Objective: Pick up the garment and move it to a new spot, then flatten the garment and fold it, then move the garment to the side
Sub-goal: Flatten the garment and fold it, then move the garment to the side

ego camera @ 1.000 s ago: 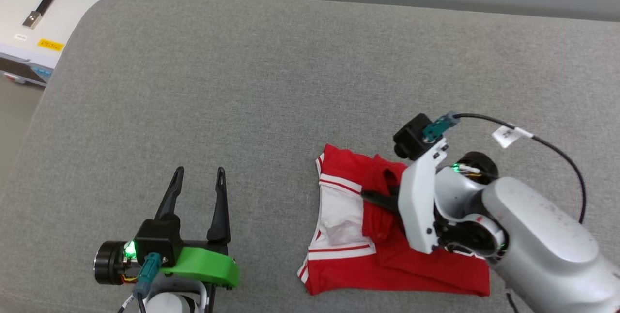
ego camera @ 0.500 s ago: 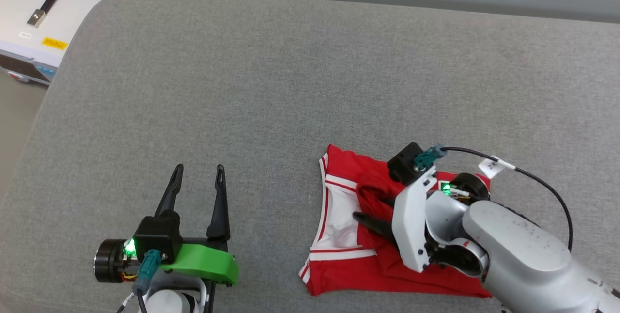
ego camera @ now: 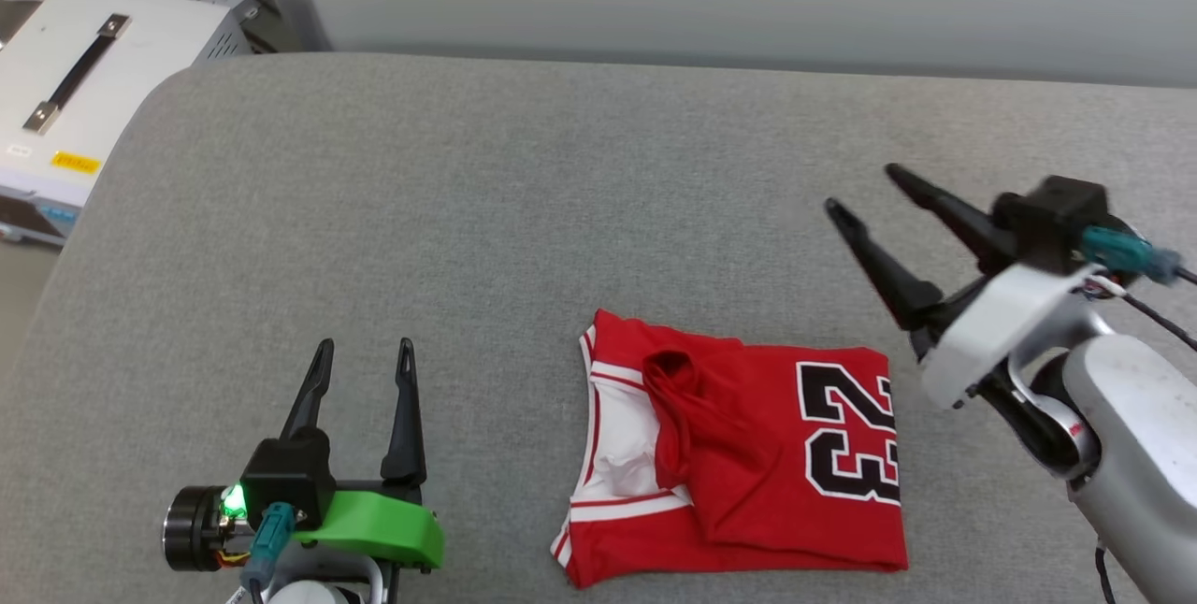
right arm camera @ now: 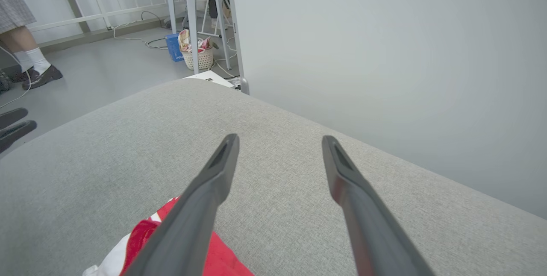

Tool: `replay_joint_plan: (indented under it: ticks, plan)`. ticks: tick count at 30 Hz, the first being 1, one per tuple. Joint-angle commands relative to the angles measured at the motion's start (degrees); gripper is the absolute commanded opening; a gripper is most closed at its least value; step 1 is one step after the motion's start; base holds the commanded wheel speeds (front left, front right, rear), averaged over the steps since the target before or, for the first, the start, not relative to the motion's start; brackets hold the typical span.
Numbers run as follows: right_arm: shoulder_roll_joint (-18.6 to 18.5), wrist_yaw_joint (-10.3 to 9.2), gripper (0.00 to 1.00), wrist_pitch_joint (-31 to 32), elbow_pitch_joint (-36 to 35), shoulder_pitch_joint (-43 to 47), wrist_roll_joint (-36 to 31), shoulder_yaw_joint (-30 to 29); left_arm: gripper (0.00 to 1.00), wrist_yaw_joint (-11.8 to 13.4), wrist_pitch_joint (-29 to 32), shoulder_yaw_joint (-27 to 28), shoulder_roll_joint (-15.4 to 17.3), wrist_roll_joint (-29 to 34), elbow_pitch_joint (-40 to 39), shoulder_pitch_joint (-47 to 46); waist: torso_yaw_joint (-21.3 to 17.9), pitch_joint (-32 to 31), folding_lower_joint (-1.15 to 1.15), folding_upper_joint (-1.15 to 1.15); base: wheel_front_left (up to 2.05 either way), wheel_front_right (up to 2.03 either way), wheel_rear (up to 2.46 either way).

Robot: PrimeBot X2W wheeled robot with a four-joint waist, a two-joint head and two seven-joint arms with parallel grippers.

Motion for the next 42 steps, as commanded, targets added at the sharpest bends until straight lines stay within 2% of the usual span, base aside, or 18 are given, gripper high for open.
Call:
replay_joint_plan:
  ticks: [1,4,10,15,27,37,40,42]
  plan:
    - [1.1,-0.04,1.0,-2.2,0.3,2.4,-2.2,-2.6,1.0,-0.2,-0.3,0.3,-0.2,0.5,-0.2,1.0,-1.5,-1.4,0.0,0.0,0.0,0.0,0.0]
    - [3.5,-0.04,1.0,-6.9,0.4,6.5,-8.1,-10.0,1.0,-0.4,-0.3,0.4,-0.2,0.5,-0.4,1.5,-2.2,-2.0,0.0,0.0,0.0,0.0,0.0]
    - [9.8,-0.04,1.0,-10.4,-2.5,15.2,-18.4,-23.2,1.0,-0.7,-0.3,0.9,-0.2,0.4,-0.8,2.2,-3.3,-2.9,0.0,0.0,0.0,0.0,0.0]
    - [14.9,-0.04,1.0,-10.8,-6.4,22.6,-22.9,-29.6,1.0,-1.2,-0.3,0.8,-0.2,0.3,-1.2,3.0,-3.7,-3.6,0.0,0.0,0.0,0.0,0.0]
    - [21.0,-0.04,1.0,-10.8,-12.1,36.0,-25.3,-35.4,1.0,-2.0,-0.3,0.3,-0.2,-0.7,-0.6,5.2,-3.7,-5.3,0.0,0.0,0.0,0.0,0.0]
    - [21.1,-0.04,1.0,-10.8,-12.8,38.3,-26.4,-35.4,1.0,-1.7,-0.3,0.0,-0.3,-0.7,0.1,5.5,-3.4,-5.6,0.0,0.0,0.0,0.0,0.0]
    - [20.9,-0.04,1.0,-10.8,-13.3,36.3,-25.3,-34.6,1.0,-1.5,-0.3,0.1,-0.3,-0.7,0.1,5.3,-3.4,-5.4,0.0,0.0,0.0,0.0,0.0]
    - [19.4,-0.04,1.0,-10.8,-14.4,33.5,-25.5,-34.0,1.0,-1.4,-0.3,0.1,-0.3,-0.7,0.2,5.2,-3.5,-5.2,0.0,0.0,0.0,0.0,0.0]
